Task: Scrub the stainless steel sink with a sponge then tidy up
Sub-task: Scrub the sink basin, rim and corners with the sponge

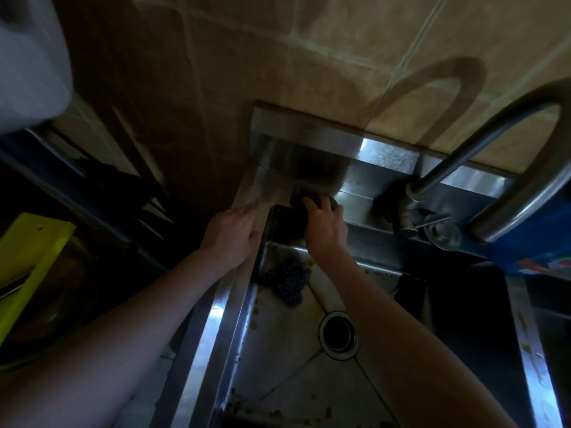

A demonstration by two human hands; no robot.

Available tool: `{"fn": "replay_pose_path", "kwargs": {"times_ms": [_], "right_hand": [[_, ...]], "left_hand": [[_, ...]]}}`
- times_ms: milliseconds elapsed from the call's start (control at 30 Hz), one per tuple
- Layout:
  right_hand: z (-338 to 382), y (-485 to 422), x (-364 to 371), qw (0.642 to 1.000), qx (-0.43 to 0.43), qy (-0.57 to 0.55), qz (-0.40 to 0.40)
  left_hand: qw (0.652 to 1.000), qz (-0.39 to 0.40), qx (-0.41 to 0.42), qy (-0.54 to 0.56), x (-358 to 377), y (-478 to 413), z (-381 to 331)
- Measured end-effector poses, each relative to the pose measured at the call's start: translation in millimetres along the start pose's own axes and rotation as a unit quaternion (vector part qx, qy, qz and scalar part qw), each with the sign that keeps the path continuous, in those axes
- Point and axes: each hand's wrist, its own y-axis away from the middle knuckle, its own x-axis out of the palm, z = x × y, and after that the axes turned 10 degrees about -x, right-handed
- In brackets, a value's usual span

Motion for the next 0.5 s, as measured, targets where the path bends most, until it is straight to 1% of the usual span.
{"fn": "replay_pose_path", "kwargs": {"times_ms": [100, 233, 267, 367, 500], "right_hand": [[-19.8, 3.1, -5.2, 0.999, 0.031, 0.009, 0.000], [-51.7, 5.7, -14.6, 0.987, 0.159, -0.001, -0.026], [-57.7, 6.5, -16.5, 0.983, 0.178, 0.000, -0.030], [-61.8, 7.0, -16.1, 0.981, 0.191, 0.015, -0.032], [-44.8, -1.6, -11.1, 0.982, 0.187, 0.014, -0.022]], "left_hand": [[1.000, 0.002, -0.003, 0.003, 0.3, 0.4, 0.5], [1.000, 0.001, -0.006, -0.007, 1.5, 0.1, -0.5], [1.000, 0.000, -0.007, -0.008, 1.7, 0.2, -0.6], [1.000, -0.004, -0.007, -0.006, 2.0, 0.5, 0.2], [1.000, -0.004, -0.008, -0.013, 2.8, 0.5, 1.1]]}}
